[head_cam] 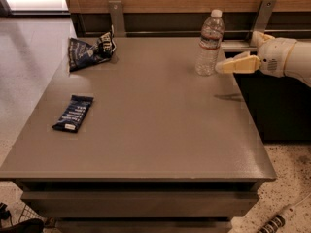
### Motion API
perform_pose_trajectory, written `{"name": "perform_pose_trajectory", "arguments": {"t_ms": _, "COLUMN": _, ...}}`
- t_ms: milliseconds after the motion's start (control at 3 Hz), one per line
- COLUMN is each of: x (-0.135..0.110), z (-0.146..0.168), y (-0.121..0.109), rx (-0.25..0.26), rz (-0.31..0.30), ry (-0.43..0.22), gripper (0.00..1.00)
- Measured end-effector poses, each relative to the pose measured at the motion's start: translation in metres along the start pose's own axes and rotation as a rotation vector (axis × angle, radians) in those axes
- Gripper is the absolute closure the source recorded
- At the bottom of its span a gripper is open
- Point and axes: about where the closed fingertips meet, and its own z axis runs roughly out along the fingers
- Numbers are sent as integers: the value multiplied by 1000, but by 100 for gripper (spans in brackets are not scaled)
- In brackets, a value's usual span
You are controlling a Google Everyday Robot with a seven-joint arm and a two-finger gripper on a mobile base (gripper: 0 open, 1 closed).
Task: Move water bottle near rxbar blueberry
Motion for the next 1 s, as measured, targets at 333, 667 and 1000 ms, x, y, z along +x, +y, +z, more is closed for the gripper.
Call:
{"name": "perform_pose_trajectory", "arguments": {"t_ms": 333, "x": -7, "z": 11, "y": -8, "rx": 2, "rz": 5, "ry": -52, "gripper": 0}}
{"name": "perform_pose_trajectory", "arguments": {"t_ms": 667, "x": -18, "z": 28, "y": -12, "rx": -23, "rz": 1, "ry": -83, "gripper": 0}}
{"name": "perform_pose_trajectory", "arguments": {"t_ms": 1000, "x": -29, "z": 52, "y": -12, "rx": -61, "rz": 2, "ry": -126, "gripper": 0}}
